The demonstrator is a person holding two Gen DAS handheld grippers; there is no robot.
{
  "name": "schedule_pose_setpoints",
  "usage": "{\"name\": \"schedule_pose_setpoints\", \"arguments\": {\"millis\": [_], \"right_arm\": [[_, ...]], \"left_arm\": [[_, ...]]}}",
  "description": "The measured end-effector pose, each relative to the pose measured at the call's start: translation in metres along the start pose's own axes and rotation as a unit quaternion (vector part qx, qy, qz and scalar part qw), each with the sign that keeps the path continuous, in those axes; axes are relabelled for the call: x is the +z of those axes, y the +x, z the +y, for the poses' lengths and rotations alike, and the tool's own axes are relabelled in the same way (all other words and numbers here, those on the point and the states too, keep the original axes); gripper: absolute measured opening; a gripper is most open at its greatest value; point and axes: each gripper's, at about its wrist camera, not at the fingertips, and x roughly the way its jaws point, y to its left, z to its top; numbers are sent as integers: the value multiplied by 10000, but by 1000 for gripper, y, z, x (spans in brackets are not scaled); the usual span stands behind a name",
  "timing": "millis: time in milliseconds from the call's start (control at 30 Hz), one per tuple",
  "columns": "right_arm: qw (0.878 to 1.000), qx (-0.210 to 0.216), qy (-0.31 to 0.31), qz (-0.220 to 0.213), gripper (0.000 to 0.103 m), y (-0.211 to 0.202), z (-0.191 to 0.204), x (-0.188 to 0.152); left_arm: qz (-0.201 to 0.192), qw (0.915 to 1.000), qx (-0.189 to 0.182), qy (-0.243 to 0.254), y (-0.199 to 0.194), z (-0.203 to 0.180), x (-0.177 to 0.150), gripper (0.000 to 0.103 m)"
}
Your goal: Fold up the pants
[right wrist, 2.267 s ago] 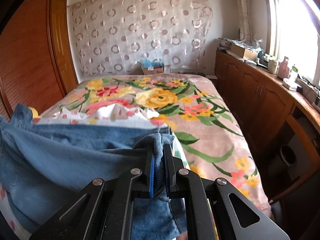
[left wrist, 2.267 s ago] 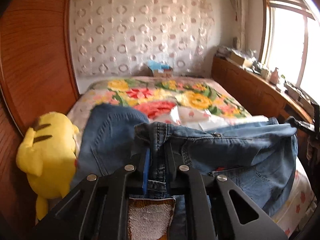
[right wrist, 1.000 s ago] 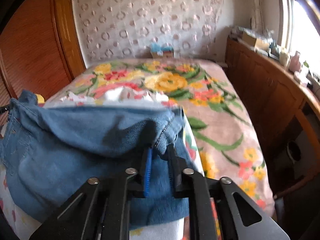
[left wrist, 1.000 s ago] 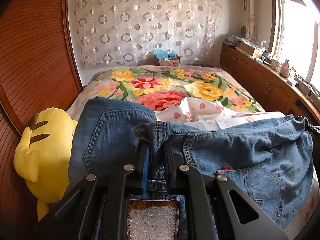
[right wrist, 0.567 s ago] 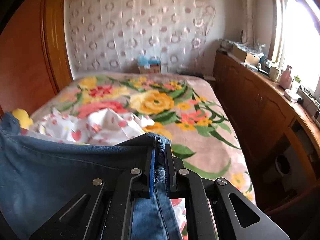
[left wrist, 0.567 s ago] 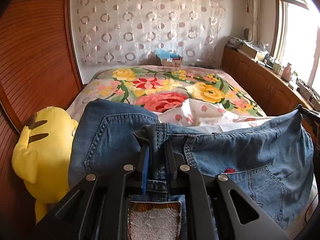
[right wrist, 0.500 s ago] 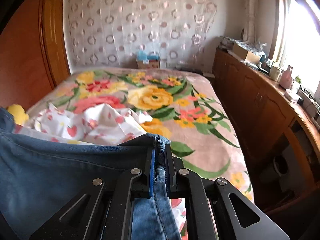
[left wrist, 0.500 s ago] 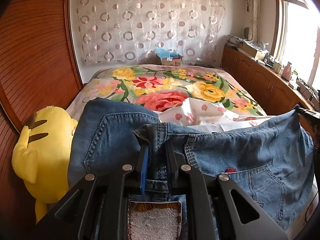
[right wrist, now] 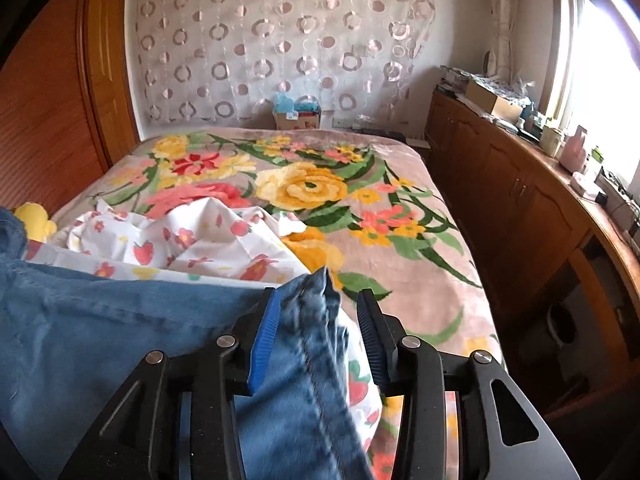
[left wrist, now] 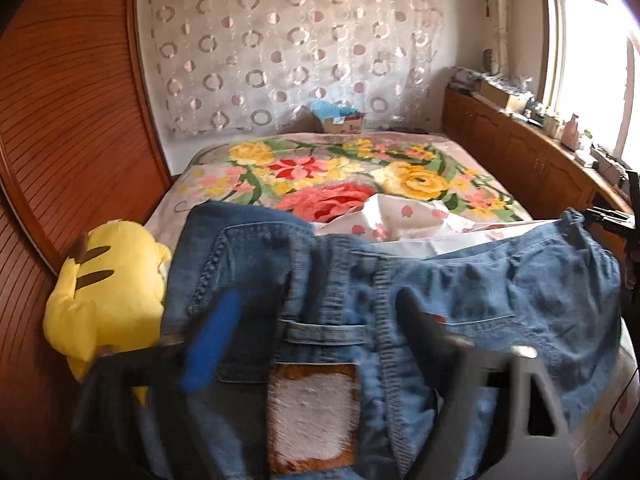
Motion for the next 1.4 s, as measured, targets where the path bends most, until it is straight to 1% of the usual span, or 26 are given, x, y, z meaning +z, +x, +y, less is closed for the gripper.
{"name": "schedule_pose_setpoints", "arguments": {"millis": [133,267,367,500,667,933,1067,1233,1400], "right_arm": [[9998,168,46,-53,42,-21,0,-18],[9994,299,160,-94,42,-43,-4,-38],[9990,346,288,-80,42,-55,-11,-52],[9985,300,460,-43,43,-71,-23,-71],[9979,215,615,73,43,-86,-34,-94],[9962,210,822,209,43,-93,-30,-95],[9951,284,904,277,44,-86,-29,-93],[9931,318,1066,358,44,-76,-31,-89],[9919,279,1164,421,44,-70,-32,-89]], "left_arm": [[-57,9997,-132,202,-7,-23,0,85],[-62,9986,-379,356,-9,-50,-3,85],[-61,9977,-560,377,-8,-66,-6,85],[15,9960,-800,397,-4,-85,-12,85],[184,9935,-1009,490,3,-109,-23,85],[374,9892,-1265,632,7,-136,-37,85],[514,9868,-1350,733,11,-149,-47,85],[680,9846,-1415,769,18,-155,-56,85],[823,9825,-1444,836,24,-162,-64,85]]}}
